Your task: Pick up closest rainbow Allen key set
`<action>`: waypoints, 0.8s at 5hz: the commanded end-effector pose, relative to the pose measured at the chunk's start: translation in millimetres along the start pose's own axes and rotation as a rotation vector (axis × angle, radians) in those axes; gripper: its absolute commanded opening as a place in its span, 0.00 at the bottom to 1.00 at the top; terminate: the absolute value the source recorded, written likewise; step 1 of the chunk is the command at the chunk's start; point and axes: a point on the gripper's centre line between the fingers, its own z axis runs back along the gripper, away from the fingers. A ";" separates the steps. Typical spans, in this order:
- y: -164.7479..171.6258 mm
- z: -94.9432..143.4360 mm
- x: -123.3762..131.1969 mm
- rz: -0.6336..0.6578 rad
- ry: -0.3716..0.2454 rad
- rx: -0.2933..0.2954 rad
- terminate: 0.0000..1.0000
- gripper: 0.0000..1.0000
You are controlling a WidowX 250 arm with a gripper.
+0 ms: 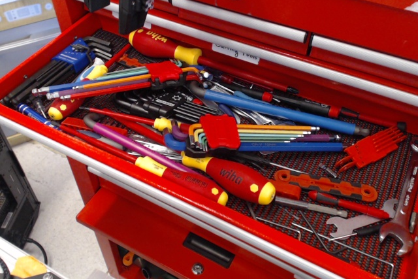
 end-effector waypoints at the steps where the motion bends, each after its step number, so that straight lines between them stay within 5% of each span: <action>1: 17.1 -20.7 6.1 -0.068 -0.088 0.064 0.00 1.00; 4: 27.1 -60.2 13.1 -0.109 -0.145 0.005 0.00 1.00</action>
